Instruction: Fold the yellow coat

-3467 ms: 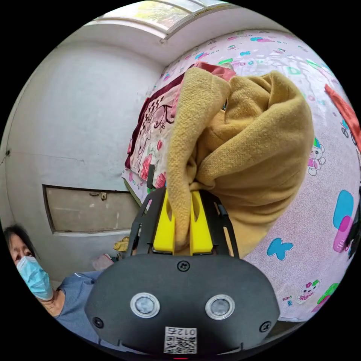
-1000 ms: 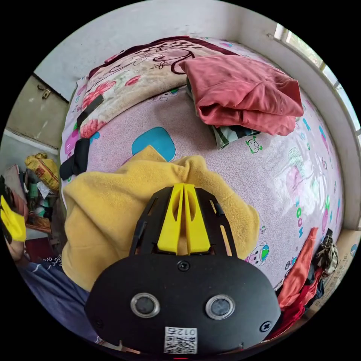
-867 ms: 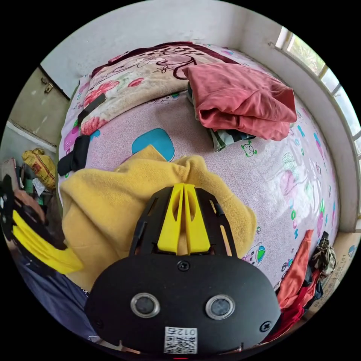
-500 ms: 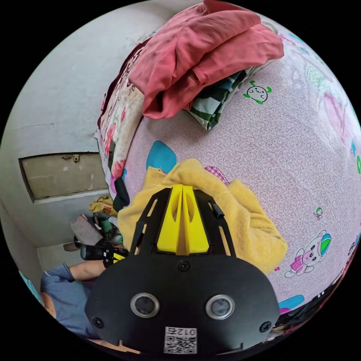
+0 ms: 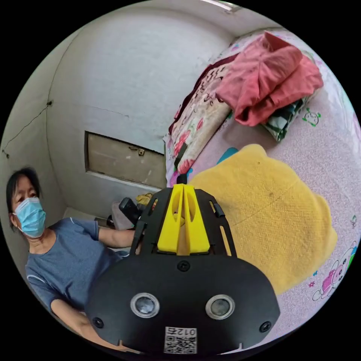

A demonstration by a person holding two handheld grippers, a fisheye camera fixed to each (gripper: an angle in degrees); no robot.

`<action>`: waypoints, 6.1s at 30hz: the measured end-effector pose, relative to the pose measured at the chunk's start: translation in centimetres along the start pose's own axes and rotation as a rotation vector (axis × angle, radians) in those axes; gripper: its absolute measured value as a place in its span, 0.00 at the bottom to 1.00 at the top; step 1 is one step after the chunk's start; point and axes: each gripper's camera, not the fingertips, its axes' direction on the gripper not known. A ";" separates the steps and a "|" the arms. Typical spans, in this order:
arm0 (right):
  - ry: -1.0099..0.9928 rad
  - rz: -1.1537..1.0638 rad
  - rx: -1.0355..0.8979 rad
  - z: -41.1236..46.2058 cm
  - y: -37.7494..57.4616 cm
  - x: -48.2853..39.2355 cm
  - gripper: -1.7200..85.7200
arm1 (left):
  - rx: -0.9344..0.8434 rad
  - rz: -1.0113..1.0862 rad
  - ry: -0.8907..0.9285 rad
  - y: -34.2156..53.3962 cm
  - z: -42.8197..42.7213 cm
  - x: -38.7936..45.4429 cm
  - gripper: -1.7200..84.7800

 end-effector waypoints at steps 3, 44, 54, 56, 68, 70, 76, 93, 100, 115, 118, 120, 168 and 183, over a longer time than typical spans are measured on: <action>0.042 0.197 -0.048 3.4 -2.2 4.8 0.02 | 0.009 0.050 -0.085 1.9 0.7 0.5 0.02; -0.037 -0.009 0.013 5.0 29.4 -10.1 0.02 | -0.065 -0.183 0.325 -6.2 5.7 -13.9 0.02; -0.025 -0.088 0.032 4.0 32.1 -13.3 0.02 | 0.041 0.055 0.295 -17.4 10.8 -9.3 0.02; -0.012 -0.109 0.038 3.9 32.6 -14.1 0.02 | 0.053 0.137 0.335 -21.6 12.8 -7.8 0.02; 0.043 -0.209 0.086 3.2 34.7 -18.0 0.02 | -0.342 -0.184 0.620 -26.5 29.5 -15.8 0.02; 0.018 -0.190 0.087 2.8 34.6 -18.2 0.02 | -0.353 -0.180 0.636 -26.9 29.7 -16.0 0.02; -0.078 -0.194 0.154 -0.8 35.6 -22.2 0.02 | -0.300 -0.141 0.722 -28.6 26.6 -15.7 0.02; 0.032 -0.233 -0.077 4.6 33.7 -26.0 0.02 | -0.140 -0.070 0.578 -8.9 9.8 -17.0 0.02; 0.048 -0.192 -0.102 5.2 32.5 -26.8 0.02 | -0.160 -0.051 0.596 -7.2 8.3 -16.5 0.02; 0.139 -0.255 -0.027 1.9 31.7 -32.8 0.02 | -0.020 -0.085 0.417 -7.7 -0.5 -15.9 0.02; 0.204 -0.292 0.099 -2.7 31.1 -34.4 0.03 | -0.020 0.046 0.371 -9.0 -2.2 -9.5 0.02; 0.210 -0.274 0.167 -5.2 29.9 -33.6 0.03 | -0.030 0.136 0.349 -10.0 -1.8 -5.2 0.02; 1.054 -0.089 0.213 -7.7 15.4 -24.8 0.02 | -0.232 0.307 -0.060 -1.1 1.0 19.0 0.02; 0.879 0.009 0.257 -13.4 15.8 -16.9 0.02 | -0.195 0.149 0.011 3.1 1.5 14.6 0.02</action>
